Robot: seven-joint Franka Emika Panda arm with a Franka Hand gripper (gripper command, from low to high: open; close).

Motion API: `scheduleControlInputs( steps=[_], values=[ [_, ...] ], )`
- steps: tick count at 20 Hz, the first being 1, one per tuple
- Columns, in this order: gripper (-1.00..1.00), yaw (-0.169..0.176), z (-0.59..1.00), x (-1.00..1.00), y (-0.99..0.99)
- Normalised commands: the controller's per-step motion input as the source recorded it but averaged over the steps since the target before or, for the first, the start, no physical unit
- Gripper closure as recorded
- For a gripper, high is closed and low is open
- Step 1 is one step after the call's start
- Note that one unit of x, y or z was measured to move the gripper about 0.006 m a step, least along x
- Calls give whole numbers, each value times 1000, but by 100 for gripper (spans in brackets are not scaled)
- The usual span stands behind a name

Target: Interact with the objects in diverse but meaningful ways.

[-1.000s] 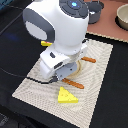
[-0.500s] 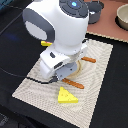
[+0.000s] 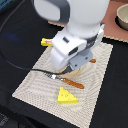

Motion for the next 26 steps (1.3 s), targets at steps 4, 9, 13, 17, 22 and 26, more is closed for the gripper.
scheduleControlInputs(
  steps=[4,9,13,17,22,26],
  values=[
    [100,129,472,-675,544],
    [100,56,81,-962,461],
    [100,29,-56,-1000,359],
    [100,20,-146,-1000,400],
    [100,13,-221,-1000,485],
    [100,9,-320,-1000,488]
  ],
)
